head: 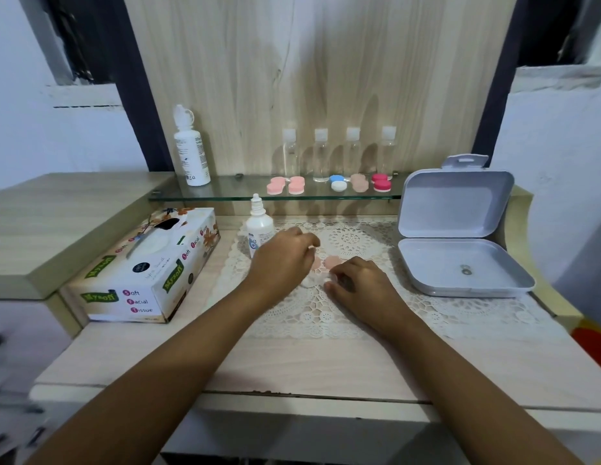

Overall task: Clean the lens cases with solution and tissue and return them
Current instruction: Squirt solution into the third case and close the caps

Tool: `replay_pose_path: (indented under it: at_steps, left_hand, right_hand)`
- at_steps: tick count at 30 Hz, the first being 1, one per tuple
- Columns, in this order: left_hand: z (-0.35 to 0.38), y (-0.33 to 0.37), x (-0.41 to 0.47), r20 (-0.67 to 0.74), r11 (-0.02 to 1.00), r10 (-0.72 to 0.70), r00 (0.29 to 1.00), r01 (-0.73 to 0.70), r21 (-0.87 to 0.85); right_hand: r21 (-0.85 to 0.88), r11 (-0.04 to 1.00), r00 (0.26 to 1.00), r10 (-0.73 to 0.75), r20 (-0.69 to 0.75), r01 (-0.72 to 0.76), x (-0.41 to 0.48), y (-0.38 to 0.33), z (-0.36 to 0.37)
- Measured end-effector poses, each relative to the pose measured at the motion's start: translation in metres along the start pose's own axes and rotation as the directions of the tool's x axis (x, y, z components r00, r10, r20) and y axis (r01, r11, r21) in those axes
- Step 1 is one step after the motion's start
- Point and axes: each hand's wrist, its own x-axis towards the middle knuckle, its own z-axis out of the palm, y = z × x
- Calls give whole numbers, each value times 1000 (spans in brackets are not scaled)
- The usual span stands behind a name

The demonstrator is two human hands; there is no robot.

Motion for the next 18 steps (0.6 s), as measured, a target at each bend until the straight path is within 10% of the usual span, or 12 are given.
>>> replay_pose_path:
  at_steps: [7,18]
  left_hand:
    - [9,0,22,395,942,-303,867,336,-14]
    - [1,-4,13,407,876,-290,866,411,-251]
  right_hand:
    - [-5,1000,1000,-2,8,2,0,0,0]
    - [0,1000,1000,1,-2,-1,-1,1,0]
